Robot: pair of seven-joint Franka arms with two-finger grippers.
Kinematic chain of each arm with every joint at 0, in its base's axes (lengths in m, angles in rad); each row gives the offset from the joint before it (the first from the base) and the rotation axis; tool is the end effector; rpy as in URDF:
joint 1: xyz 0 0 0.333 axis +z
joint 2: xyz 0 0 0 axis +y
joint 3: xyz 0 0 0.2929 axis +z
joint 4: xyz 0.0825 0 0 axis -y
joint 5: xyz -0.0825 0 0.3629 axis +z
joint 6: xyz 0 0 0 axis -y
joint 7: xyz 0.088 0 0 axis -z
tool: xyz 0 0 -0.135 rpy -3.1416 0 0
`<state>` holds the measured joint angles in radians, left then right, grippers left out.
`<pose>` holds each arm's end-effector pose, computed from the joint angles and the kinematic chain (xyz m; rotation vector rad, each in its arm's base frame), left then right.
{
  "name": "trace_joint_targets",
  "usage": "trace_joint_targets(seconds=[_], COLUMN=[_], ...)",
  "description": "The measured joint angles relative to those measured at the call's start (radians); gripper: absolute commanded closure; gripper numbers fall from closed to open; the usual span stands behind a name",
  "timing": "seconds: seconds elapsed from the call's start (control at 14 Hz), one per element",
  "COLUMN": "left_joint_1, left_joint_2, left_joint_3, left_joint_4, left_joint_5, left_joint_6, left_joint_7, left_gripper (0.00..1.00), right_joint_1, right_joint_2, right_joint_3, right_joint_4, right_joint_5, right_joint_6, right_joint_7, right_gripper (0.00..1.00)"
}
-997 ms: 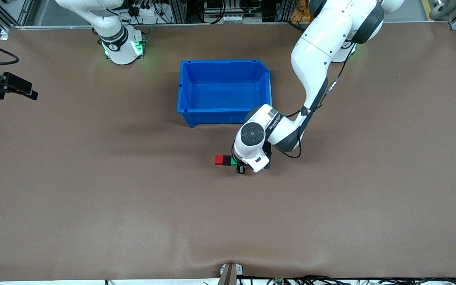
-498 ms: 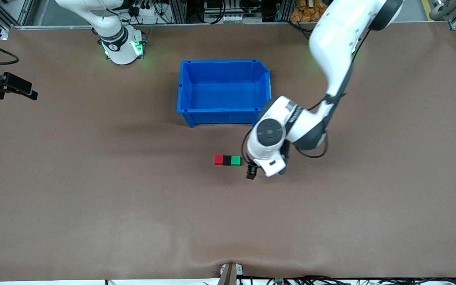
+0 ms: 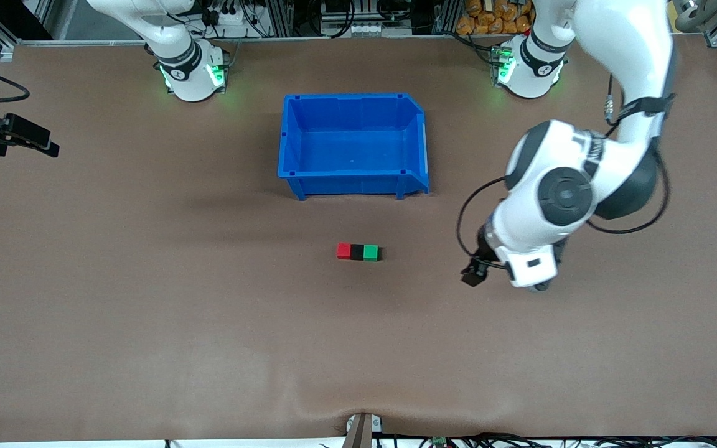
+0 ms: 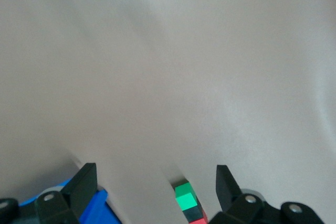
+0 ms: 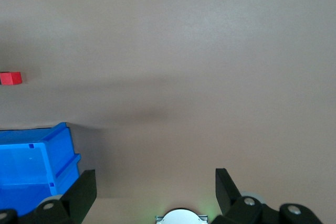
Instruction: Attach green and red cubes to black cube
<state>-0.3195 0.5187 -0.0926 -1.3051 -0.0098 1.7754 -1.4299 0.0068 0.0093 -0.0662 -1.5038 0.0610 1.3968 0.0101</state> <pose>0.6179 -0.2592 0.3976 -2.7288 -1.5462 0.1135 0.5141 -0.0214 0.5844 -3.0722 0.0960 0.1766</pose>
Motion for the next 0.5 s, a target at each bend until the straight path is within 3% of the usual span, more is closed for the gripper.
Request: trace_joint_targets(seconds=[0.5], left_joint_1=[0.182], left_joint_2=[-0.125], left_joint_3=[0.002], left_joint_4=[-0.001], left_joint_5=[0.001], left_joint_6=[-0.169], left_joint_7=[0.56], left_gripper=[0.0], right_joint_1=[0.001], right_joint_2=[0.006], right_joint_3=[0.002], right_joint_4=[0.0], right_joint_5=[0.0], right_joint_6=[0.001], right_joint_7=[0.0], right_gripper=[0.0])
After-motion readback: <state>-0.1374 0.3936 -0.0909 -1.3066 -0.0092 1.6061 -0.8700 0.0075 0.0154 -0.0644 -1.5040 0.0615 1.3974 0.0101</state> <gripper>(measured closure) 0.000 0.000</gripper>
